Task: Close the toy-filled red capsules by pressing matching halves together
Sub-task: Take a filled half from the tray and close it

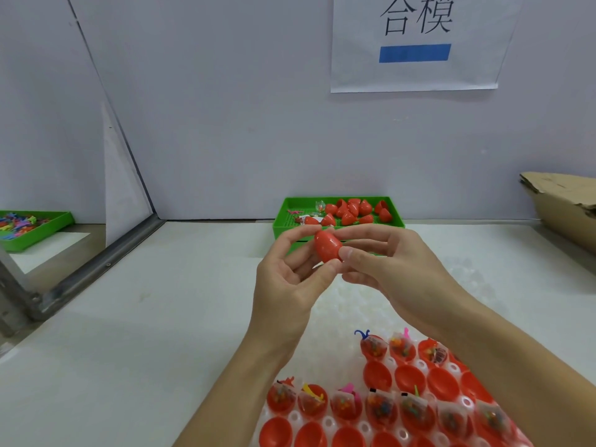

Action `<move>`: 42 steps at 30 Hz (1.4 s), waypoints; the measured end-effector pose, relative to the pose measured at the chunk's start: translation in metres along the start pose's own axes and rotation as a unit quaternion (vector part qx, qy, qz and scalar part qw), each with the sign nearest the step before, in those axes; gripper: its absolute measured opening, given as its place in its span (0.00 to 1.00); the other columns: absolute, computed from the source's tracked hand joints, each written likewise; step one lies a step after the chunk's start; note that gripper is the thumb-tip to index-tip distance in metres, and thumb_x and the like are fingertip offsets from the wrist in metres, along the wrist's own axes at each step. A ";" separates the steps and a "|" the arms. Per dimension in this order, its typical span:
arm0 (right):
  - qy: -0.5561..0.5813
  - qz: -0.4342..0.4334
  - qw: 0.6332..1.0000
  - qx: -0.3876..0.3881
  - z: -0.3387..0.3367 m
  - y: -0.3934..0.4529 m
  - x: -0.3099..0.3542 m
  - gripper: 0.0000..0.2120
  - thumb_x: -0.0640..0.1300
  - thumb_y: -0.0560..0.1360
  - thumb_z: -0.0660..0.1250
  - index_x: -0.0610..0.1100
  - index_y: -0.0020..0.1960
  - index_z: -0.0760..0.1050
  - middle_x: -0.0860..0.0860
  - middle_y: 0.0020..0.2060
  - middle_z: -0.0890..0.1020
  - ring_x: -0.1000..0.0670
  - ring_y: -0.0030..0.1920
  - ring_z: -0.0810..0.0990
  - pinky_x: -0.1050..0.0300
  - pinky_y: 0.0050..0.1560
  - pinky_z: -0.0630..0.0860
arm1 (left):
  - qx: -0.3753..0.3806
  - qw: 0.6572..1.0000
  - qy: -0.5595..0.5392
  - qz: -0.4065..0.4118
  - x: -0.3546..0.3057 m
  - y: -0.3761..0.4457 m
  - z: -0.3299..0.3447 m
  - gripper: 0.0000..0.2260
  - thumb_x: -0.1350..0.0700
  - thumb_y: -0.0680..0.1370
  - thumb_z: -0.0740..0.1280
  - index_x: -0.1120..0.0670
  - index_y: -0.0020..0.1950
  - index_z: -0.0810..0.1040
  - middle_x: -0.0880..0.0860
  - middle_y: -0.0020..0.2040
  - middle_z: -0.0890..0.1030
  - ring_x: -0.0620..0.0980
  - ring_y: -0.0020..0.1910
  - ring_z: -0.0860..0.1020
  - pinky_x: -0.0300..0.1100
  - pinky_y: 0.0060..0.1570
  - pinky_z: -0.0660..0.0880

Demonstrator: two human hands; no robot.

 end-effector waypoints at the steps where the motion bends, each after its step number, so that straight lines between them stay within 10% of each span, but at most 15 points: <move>1: 0.006 0.000 1.000 -0.012 -0.001 0.000 0.000 0.09 0.36 0.77 0.71 0.46 0.53 0.83 0.48 0.46 0.87 0.48 0.44 0.87 0.60 0.44 0.82 | -0.007 1.000 0.003 -0.005 0.001 0.000 0.000 0.16 0.59 0.74 0.73 0.53 0.61 0.77 0.55 0.55 0.85 0.54 0.58 0.82 0.46 0.58 0.79; 6: 0.011 0.000 0.999 -0.038 -0.005 0.003 -0.001 0.06 0.37 0.76 0.71 0.44 0.51 0.84 0.47 0.46 0.87 0.49 0.46 0.87 0.59 0.47 0.83 | -0.064 0.997 0.051 -0.010 0.004 0.000 -0.003 0.12 0.51 0.68 0.76 0.46 0.50 0.81 0.54 0.48 0.87 0.52 0.52 0.85 0.49 0.58 0.79; 22: -0.041 -0.067 0.995 -0.063 -0.005 0.000 0.001 0.06 0.35 0.72 0.75 0.45 0.41 0.85 0.51 0.33 0.86 0.55 0.34 0.84 0.64 0.40 0.81 | -0.116 0.989 0.081 0.030 0.003 -0.004 0.009 0.16 0.71 0.72 0.71 0.50 0.47 0.86 0.49 0.43 0.87 0.49 0.44 0.86 0.38 0.44 0.82; 36: -0.123 -0.064 0.986 0.096 0.000 -0.003 0.005 0.06 0.46 0.77 0.71 0.52 0.51 0.86 0.58 0.46 0.87 0.59 0.52 0.84 0.57 0.59 0.77 | -0.076 0.844 0.442 0.294 0.001 -0.005 0.003 0.10 0.59 0.74 0.75 0.58 0.53 0.82 0.50 0.47 0.81 0.41 0.45 0.75 0.27 0.48 0.73; 42: -0.019 -0.020 0.993 0.114 -0.007 0.002 0.001 0.06 0.43 0.77 0.71 0.45 0.50 0.87 0.47 0.46 0.88 0.50 0.51 0.86 0.60 0.52 0.81 | -0.049 0.854 0.418 0.305 0.001 -0.007 0.005 0.14 0.54 0.75 0.72 0.59 0.58 0.80 0.51 0.50 0.81 0.43 0.48 0.78 0.29 0.51 0.74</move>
Point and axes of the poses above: each hand's wrist, its own y-axis towards the middle knuckle, its own z-axis out of the palm, x = y × z, the point moved 1 cm from there along y, towards the middle knuckle
